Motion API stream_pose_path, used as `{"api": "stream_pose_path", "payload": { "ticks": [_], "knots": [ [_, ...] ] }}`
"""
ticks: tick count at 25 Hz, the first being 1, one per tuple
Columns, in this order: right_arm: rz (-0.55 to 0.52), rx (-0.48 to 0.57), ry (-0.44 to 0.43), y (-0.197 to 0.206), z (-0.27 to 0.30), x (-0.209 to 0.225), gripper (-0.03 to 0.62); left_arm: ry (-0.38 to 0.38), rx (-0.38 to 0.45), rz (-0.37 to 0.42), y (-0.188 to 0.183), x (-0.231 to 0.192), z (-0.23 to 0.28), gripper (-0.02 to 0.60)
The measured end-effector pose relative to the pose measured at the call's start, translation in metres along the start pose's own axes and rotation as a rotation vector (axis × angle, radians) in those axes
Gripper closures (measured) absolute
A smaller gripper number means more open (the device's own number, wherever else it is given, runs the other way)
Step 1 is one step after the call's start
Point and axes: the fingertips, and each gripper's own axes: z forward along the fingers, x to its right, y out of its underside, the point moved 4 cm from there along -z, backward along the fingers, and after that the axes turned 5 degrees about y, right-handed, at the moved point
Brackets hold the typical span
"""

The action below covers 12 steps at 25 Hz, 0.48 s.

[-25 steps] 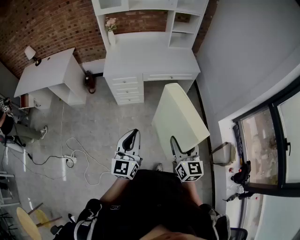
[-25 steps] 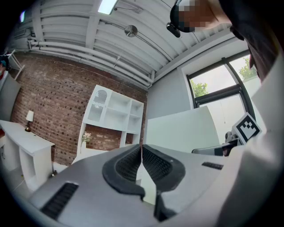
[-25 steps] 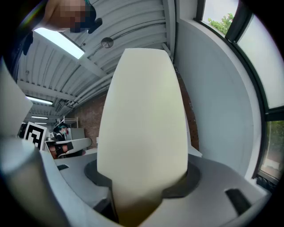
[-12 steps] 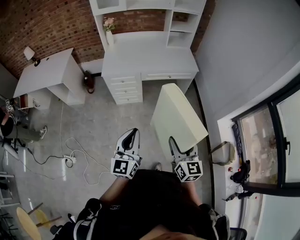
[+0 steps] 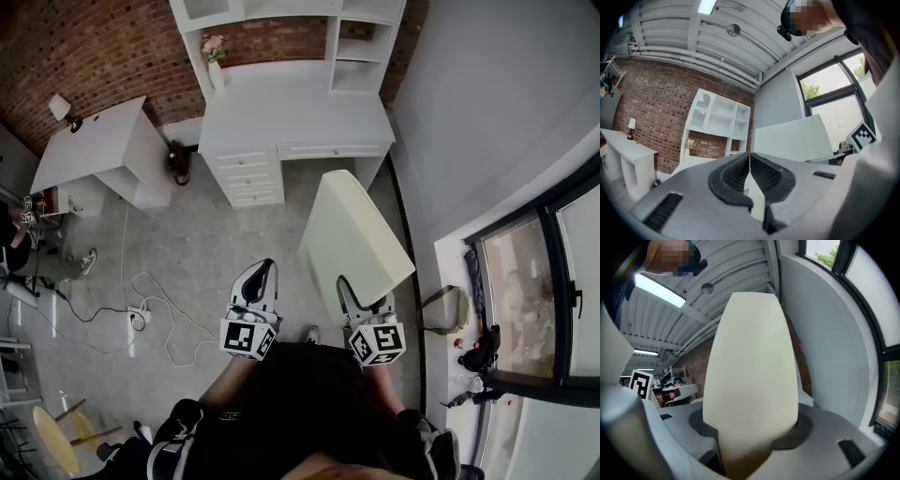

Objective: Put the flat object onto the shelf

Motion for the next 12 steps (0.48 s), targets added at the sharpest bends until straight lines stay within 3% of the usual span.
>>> {"api": "stream_pose_path", "payload": {
  "ticks": [12],
  "knots": [
    [-0.006,-0.002,-0.012,-0.003,0.042,0.047,0.306,-0.088,-0.028,0.022,0.012,-0.017,0.036,0.565]
  ]
}}
